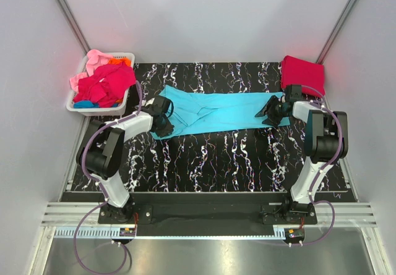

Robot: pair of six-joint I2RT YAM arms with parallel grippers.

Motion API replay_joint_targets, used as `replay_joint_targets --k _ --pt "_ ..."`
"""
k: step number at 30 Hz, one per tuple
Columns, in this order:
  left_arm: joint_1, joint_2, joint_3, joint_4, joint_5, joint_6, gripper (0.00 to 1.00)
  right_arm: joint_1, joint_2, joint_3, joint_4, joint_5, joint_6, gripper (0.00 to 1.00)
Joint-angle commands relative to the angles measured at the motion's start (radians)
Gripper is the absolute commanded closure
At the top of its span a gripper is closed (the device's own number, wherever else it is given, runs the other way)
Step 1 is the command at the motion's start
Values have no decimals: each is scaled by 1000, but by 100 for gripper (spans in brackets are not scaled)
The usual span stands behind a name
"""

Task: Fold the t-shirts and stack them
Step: Fold the tshirt

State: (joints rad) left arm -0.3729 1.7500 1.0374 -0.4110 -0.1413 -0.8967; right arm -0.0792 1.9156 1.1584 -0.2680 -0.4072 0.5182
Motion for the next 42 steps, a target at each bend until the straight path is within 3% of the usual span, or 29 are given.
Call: replay_joint_targets --k 1,10,25,34,40,42 --pt "-3 2 32 -40 -70 -1 77 -2 14 6 -91 136 -15 44" --pt "5 16 90 -210 -256 -38 77 -4 34 47 -221 298 0 44" --pt "17 33 38 -236 -241 -65 79 -2 -49 -32 -318 398 17 45" --pt "17 -236 -49 -163 -143 -18 75 27 -259 -77 -301 329 16 44" --pt "15 -389 -108 -128 -66 -16 72 142 -388 -92 -271 308 66 44" --pt "15 -412 -135 -57 -22 2 70 197 -371 -92 -228 221 68 44"
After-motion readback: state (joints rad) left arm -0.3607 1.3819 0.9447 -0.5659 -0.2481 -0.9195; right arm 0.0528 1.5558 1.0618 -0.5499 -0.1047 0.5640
